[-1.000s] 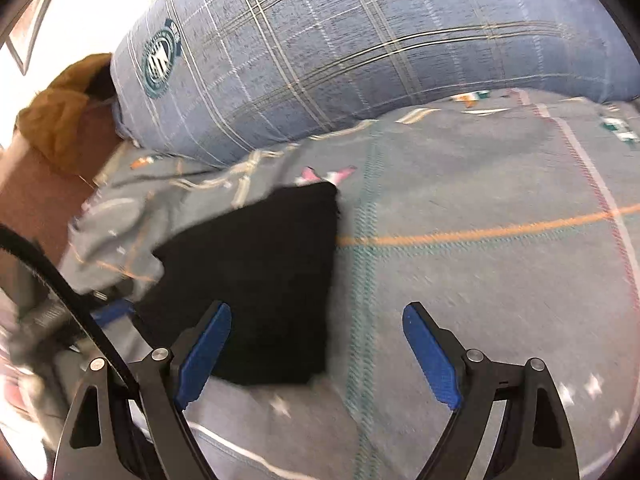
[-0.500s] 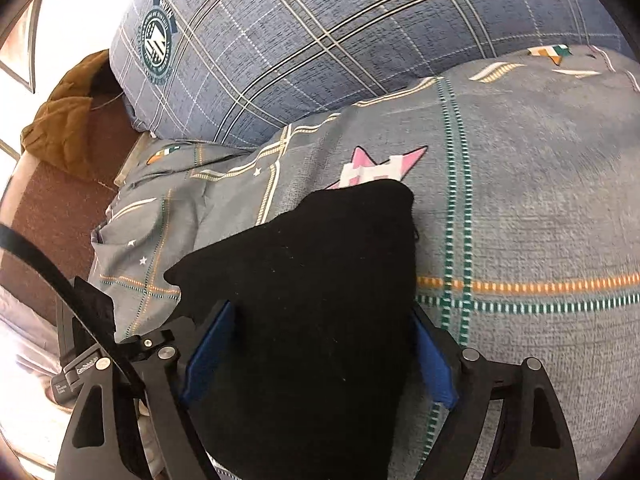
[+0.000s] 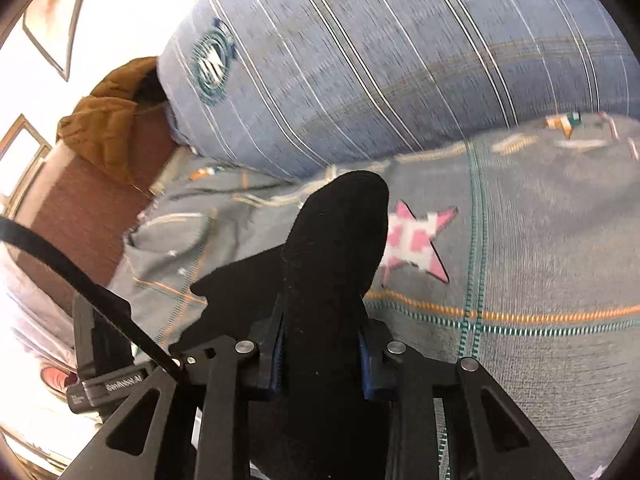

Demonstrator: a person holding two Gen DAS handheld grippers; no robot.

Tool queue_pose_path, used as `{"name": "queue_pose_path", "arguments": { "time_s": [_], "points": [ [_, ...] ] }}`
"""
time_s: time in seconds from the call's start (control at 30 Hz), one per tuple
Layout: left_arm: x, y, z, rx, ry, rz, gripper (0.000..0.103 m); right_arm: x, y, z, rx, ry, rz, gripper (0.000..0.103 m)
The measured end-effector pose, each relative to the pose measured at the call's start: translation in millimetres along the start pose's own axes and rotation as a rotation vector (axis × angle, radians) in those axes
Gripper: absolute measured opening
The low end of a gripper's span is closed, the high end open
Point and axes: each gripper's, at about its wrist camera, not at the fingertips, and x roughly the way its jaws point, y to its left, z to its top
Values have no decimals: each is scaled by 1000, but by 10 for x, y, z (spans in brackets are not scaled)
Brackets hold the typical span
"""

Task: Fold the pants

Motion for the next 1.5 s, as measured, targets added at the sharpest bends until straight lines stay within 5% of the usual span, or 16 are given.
{"name": "queue_pose_path", "arguments": {
  "time_s": [0.3,0.73,0.83,0.97,1.13,1.27,1.4,1.5],
  "points": [
    [198,-445,284,97,5,35,53,-204,-124,226,18,-60,-15,31],
    [954,-429,359,116,90,116,59,113,-928,229,178,-40,-78,32],
    [962,-373,285,113,90,142,74,166,-976,189,167,-25,-117,45],
    [882,-237,207,64,124,114,79,202,-1029,131,144,3,-233,87],
    [463,-334,138,114,95,100,79,-77,-927,160,107,-65,-259,87],
    [227,-495,299,104,27,28,79,-355,-749,353,92,-172,-127,86],
    [480,-626,570,60,24,-10,79,-173,-755,540,151,-123,82,86],
    [846,-478,636,-12,75,44,79,126,-910,579,199,-54,36,85]
  ]
}}
